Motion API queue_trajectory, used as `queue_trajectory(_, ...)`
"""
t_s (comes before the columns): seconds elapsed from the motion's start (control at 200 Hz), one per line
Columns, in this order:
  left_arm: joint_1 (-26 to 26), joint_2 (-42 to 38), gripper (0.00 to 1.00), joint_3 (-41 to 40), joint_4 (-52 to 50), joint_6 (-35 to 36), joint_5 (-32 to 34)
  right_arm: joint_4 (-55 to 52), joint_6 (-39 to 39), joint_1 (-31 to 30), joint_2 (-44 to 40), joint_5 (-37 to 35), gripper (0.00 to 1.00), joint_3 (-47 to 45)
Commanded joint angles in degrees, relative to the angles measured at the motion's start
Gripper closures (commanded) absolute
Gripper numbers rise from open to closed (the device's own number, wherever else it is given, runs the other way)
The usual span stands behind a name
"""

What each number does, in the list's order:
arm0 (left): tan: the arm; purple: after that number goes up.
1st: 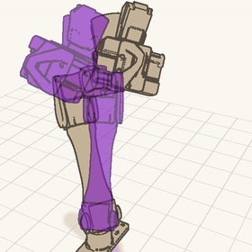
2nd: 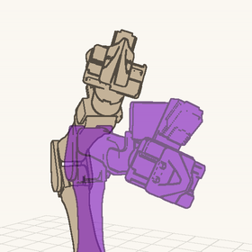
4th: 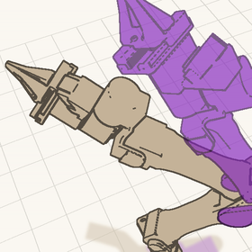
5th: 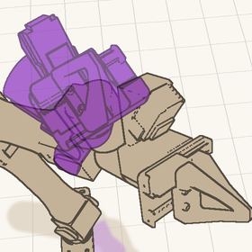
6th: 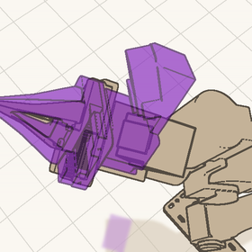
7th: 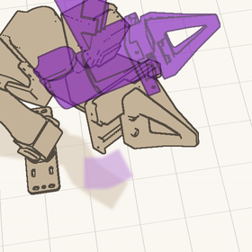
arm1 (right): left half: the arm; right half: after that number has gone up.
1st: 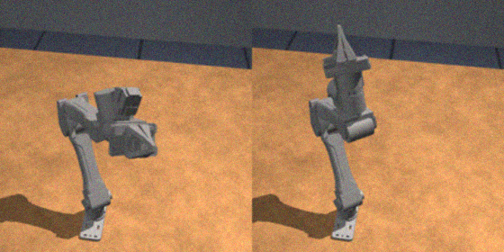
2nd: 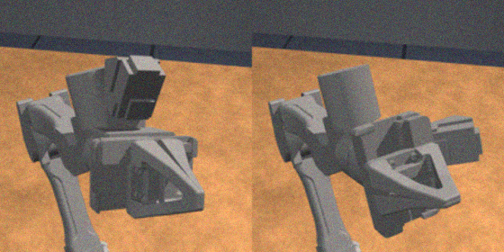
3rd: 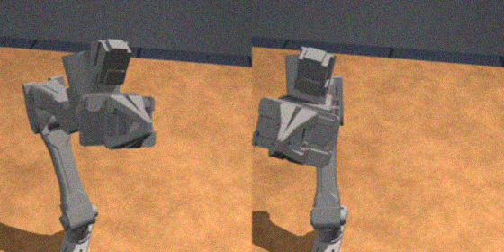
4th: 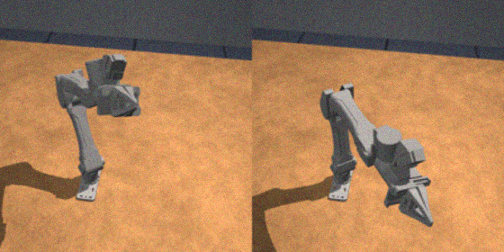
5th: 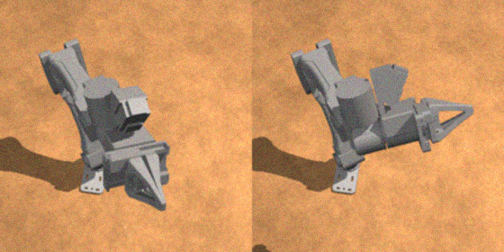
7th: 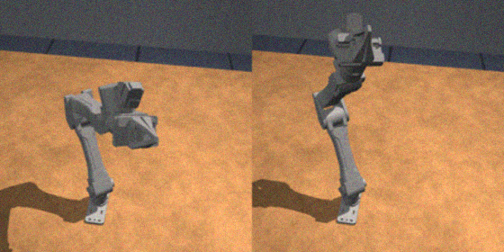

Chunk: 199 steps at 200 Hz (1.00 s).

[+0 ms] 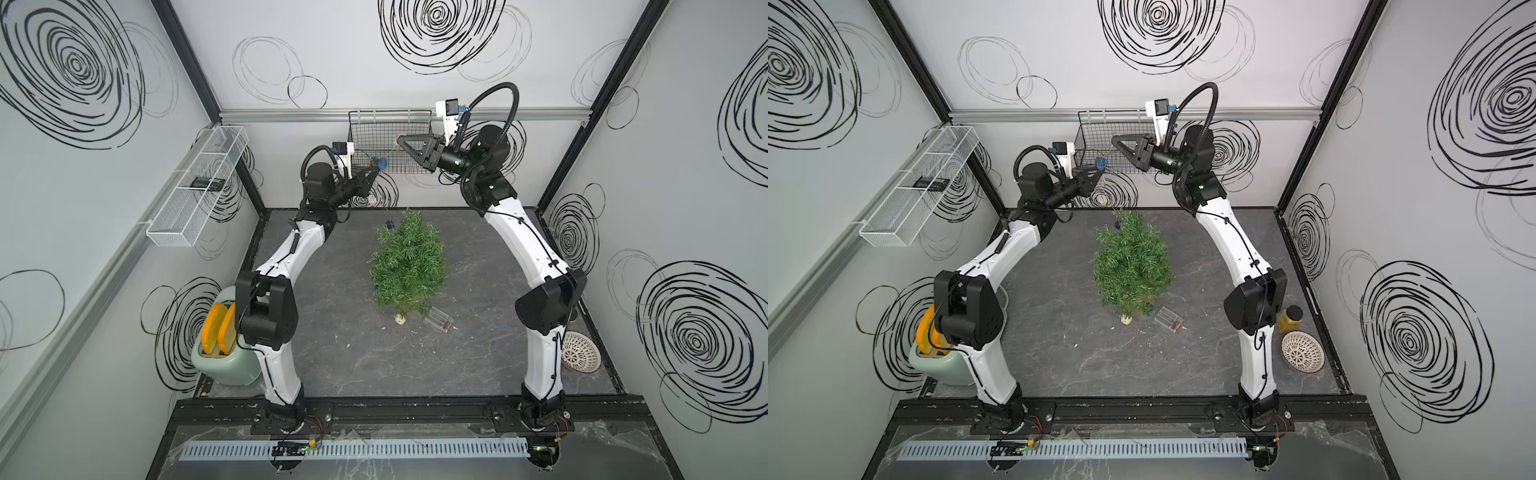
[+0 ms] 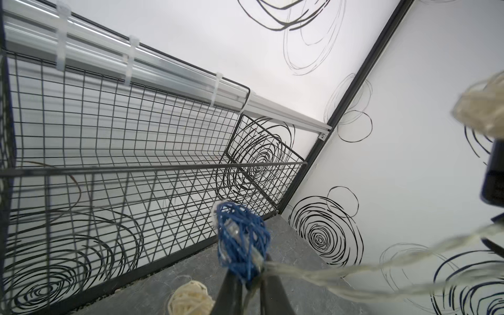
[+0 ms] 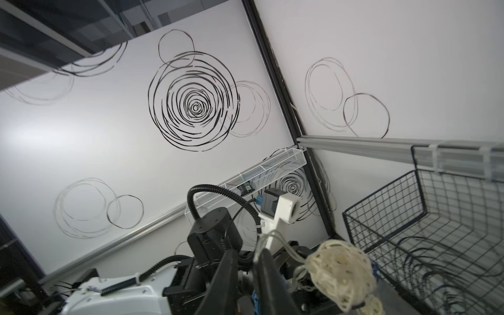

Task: Remove string lights from the small christmas tree
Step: Remove the light string from the Christmas tree.

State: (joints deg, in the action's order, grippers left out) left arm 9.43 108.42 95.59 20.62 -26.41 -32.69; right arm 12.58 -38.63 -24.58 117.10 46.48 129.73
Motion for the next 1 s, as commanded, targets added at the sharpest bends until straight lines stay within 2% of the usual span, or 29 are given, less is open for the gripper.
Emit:
queue_trajectory(0.0, -1.5, -2.9, 1.0, -0.5, 3.5, -1.9, 0.8, 2.8, -0.4, 0.8, -4.4, -1.9, 0.64, -3.2)
queue_trajectory(0.12, -2.9, -3.0, 1.0, -0.8, 5.1, -4.6, 1.1, 3.5, -0.9, 1.7, -7.8, -4.5, 0.44, -8.7)
queue_trajectory(0.285, -3.8, -3.5, 1.0, -0.6, 5.3, -5.3, 2.3, 5.7, -2.1, 3.4, -13.0, -6.3, 0.33, -17.3)
queue_trajectory(0.47, -4.7, -2.4, 1.0, 2.0, 4.0, -5.1, 4.5, 11.8, -5.7, 5.8, -19.3, -7.4, 0.3, -29.6)
queue_trajectory(0.705, -7.4, 0.2, 1.0, 6.7, 1.8, -5.6, 7.1, 11.3, -3.0, 6.1, -26.4, -9.3, 0.29, -39.1)
queue_trajectory(0.991, -12.6, -3.0, 1.0, 2.0, 4.6, -9.0, 9.0, 11.0, -1.4, 6.3, -33.0, -11.2, 0.29, -47.1)
